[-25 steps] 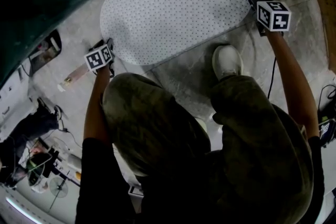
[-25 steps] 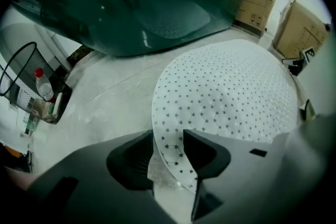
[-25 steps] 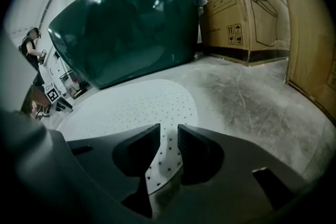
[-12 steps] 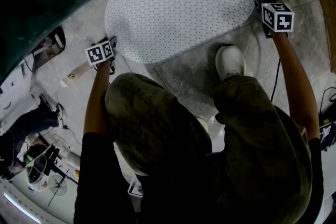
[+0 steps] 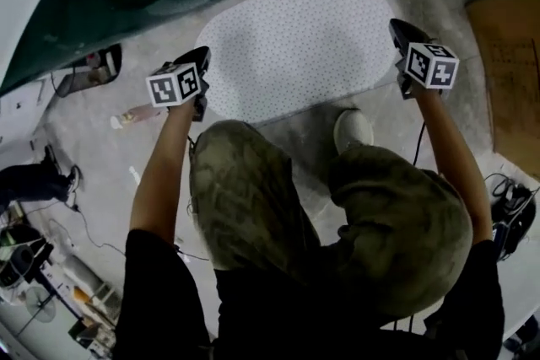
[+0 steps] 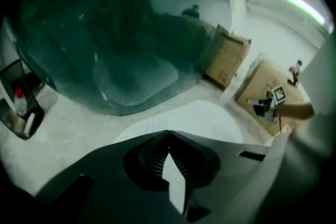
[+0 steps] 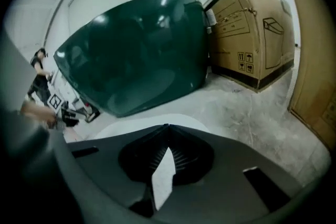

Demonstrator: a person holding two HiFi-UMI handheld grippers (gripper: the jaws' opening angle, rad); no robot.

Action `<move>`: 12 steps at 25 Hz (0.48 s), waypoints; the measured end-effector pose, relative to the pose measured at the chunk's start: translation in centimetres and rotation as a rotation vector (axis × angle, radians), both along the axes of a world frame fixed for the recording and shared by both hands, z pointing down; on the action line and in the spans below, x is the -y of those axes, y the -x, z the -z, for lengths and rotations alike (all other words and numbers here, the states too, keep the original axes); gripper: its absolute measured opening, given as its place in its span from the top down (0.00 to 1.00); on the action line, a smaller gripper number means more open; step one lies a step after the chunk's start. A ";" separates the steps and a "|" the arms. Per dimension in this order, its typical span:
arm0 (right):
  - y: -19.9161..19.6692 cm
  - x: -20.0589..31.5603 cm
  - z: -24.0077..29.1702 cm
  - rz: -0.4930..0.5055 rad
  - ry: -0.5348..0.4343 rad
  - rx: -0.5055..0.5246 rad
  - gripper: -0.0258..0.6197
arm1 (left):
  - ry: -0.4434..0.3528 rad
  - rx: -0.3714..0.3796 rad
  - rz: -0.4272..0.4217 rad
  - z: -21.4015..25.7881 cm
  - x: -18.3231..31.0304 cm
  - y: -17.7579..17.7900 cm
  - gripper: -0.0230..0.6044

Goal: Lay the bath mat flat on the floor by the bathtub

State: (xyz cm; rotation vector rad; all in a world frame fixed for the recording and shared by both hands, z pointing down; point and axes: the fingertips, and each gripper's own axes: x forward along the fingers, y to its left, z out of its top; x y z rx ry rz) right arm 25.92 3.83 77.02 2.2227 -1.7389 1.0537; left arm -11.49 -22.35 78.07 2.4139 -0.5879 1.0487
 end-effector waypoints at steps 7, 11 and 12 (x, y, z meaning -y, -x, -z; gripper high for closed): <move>1.8 6.1 18.6 0.007 -0.155 -0.022 0.92 | -0.210 -0.288 -0.097 12.4 -2.5 -8.5 0.93; 2.6 9.6 26.6 0.012 -0.212 -0.096 0.92 | -0.222 -0.448 -0.045 17.8 -2.3 -10.5 0.93; 2.7 10.5 28.5 -0.013 -0.232 -0.068 0.92 | -0.214 -0.495 -0.009 18.7 -2.2 -10.2 0.93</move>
